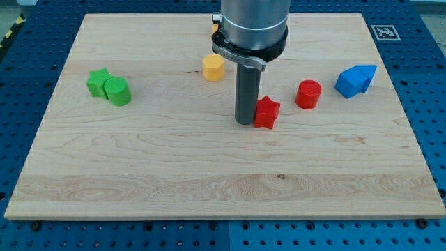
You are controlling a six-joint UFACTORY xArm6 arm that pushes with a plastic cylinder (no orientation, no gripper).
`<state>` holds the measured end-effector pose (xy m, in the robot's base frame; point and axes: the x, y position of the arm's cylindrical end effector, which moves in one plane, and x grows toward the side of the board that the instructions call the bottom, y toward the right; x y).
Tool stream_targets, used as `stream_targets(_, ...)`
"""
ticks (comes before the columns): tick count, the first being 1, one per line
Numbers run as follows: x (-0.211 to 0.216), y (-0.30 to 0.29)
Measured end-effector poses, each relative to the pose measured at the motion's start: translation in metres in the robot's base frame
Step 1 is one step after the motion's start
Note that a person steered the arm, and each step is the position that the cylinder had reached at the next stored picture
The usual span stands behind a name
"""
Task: Point your arm towards green star
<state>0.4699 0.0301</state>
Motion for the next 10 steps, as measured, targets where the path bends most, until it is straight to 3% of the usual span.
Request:
stream_targets(1, 0.005, -0.026)
stream_targets(4, 0.009, -0.219)
stream_targets(5, 0.001, -0.294)
stream_targets(6, -0.024, -0.333)
stream_targets(7, -0.027, -0.335)
stream_targets(9, -0.125, -0.334)
stream_targets(10, -0.129, -0.334)
